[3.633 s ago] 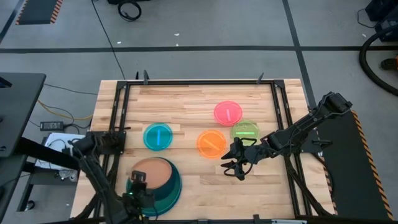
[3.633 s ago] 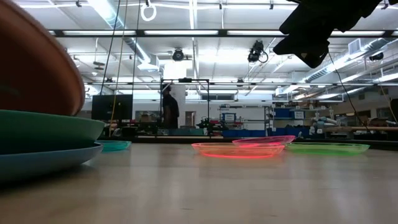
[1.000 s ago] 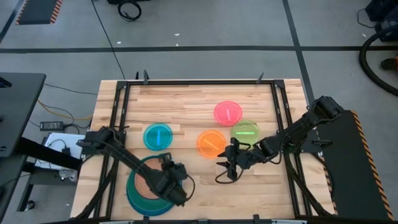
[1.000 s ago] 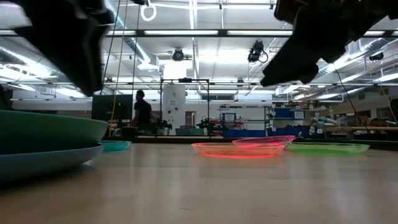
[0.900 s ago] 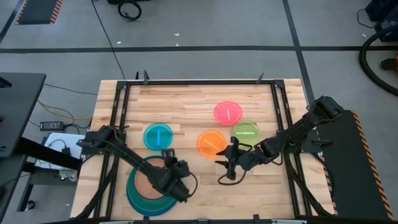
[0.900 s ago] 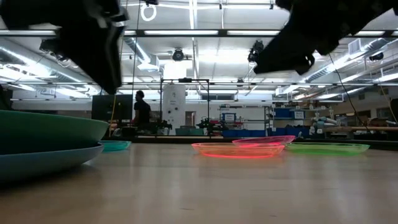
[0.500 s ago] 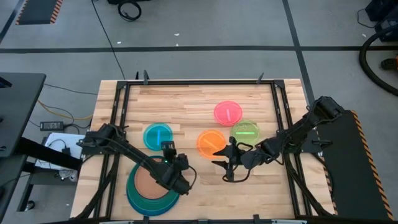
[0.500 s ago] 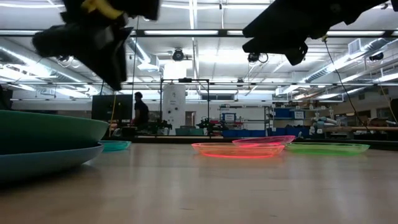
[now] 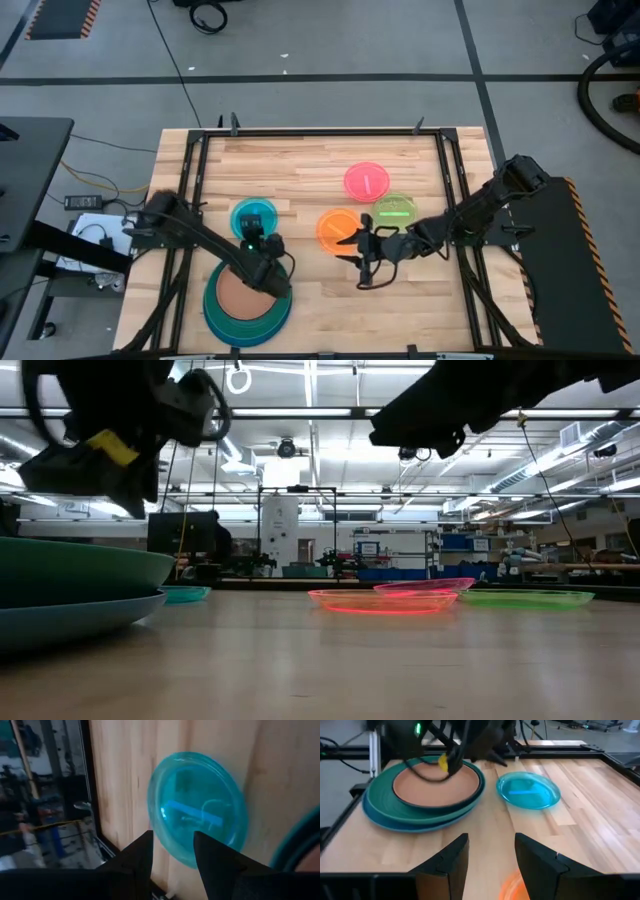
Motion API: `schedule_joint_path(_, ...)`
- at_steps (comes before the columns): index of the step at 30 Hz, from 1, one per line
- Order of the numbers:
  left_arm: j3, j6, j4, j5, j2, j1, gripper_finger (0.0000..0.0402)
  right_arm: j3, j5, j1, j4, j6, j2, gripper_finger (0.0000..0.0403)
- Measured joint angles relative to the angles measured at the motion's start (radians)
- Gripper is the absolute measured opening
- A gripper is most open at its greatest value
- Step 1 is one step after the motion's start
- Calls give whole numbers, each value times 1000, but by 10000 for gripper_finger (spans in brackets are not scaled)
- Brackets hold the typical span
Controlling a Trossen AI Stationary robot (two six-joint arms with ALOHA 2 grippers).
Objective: Stack plastic plates
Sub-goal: Stack the light blue plate on top of the orange plate
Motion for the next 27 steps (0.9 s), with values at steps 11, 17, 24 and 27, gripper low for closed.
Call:
schedule_joint_path(11, -273, -42, 314, 41, -398, 101, 148, 0, -151, -90, -57, -100, 0, 169)
schedule_joint_path(17, -380, -147, 400, 134, -551, 160, 148, 0, -161, -129, -62, -161, 0, 169)
schedule_joint_path(24, -530, -255, 505, 285, -687, 249, 139, 0, -235, -167, -70, -209, 0, 169)
schedule_joint_path(27, -582, -275, 510, 336, -727, 310, 130, 0, -264, -183, -69, -219, 0, 169)
